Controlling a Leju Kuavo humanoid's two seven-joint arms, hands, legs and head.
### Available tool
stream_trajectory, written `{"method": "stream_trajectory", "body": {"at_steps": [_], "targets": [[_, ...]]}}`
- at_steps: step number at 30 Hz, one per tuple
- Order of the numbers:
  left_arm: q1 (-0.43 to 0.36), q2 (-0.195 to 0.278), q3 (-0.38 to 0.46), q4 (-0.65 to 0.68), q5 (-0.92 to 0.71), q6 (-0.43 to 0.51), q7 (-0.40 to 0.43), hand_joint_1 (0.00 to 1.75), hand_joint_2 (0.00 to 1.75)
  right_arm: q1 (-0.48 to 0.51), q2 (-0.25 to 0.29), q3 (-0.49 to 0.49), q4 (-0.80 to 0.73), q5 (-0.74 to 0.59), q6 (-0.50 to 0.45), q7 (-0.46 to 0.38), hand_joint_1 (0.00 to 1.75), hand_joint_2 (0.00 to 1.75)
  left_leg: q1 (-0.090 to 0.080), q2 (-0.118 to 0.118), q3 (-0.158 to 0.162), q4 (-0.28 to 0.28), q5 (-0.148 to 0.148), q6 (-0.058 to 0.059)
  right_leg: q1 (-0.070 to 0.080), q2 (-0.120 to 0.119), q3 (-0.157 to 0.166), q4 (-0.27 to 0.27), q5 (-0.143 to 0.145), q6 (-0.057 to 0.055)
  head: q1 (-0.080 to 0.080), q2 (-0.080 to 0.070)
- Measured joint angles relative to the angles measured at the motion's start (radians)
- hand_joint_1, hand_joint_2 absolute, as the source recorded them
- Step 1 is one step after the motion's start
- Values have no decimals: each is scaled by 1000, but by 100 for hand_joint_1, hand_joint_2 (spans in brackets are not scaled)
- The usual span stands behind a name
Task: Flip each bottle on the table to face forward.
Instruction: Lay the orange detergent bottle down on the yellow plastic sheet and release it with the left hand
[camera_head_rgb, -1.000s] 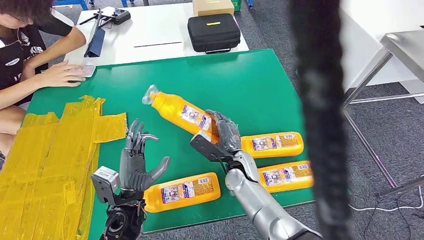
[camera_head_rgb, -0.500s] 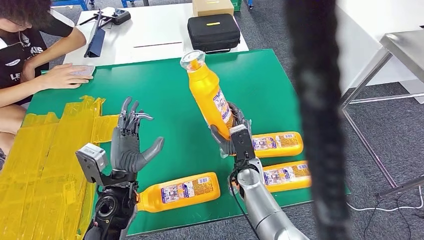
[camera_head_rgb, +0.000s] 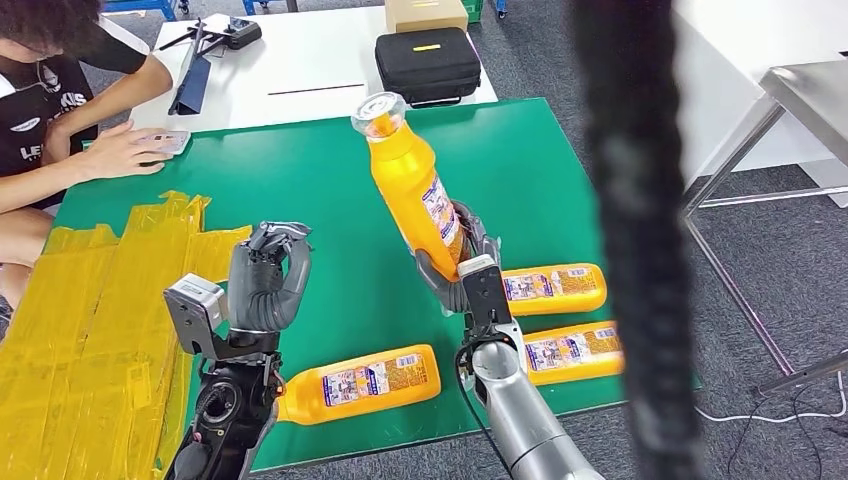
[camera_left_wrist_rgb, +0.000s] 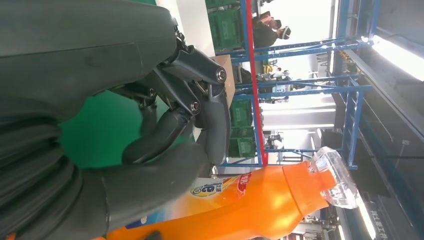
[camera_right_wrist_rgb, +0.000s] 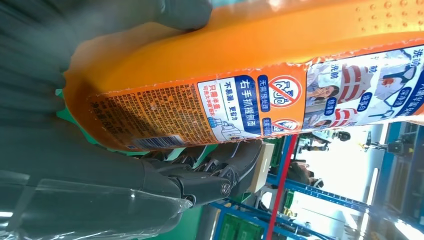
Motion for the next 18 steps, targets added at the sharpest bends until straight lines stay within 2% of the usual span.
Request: {"method": "stream_trajectory", "body": {"at_steps": [1, 2, 5, 6, 18], "targets": [[-1, 0, -1, 1, 0, 0, -1, 175, 175, 1, 0, 3, -3, 0, 0, 0, 175, 175, 0, 0, 0, 0, 0, 0, 0, 0, 0, 0, 0, 0, 0, 0], [-3, 0, -1, 2, -1, 1, -2, 148, 175, 1, 0, 6, -6, 0, 0, 0, 175, 175, 0, 0, 0, 0, 0, 0, 0, 0, 0, 0, 0, 0, 0, 0], [-10, 0, -2, 7, -3, 5, -3, 17, 175, 0, 0, 18, -11, 0, 3, 0, 175, 175, 0, 0, 0, 0, 0, 0, 0, 0, 0, 0, 0, 0, 0, 0], [-12, 0, -2, 9, -3, 7, -3, 0, 175, 0, 0, 23, -12, 0, 4, 1, 175, 175, 0, 0, 0, 0, 0, 0, 0, 0, 0, 0, 0, 0, 0, 0], [-16, 0, -2, 46, 2, 18, -10, 0, 175, 1, 0, 72, -11, 5, 13, 0, 175, 175, 0, 0, 0, 0, 0, 0, 0, 0, 0, 0, 0, 0, 0, 0]]}}
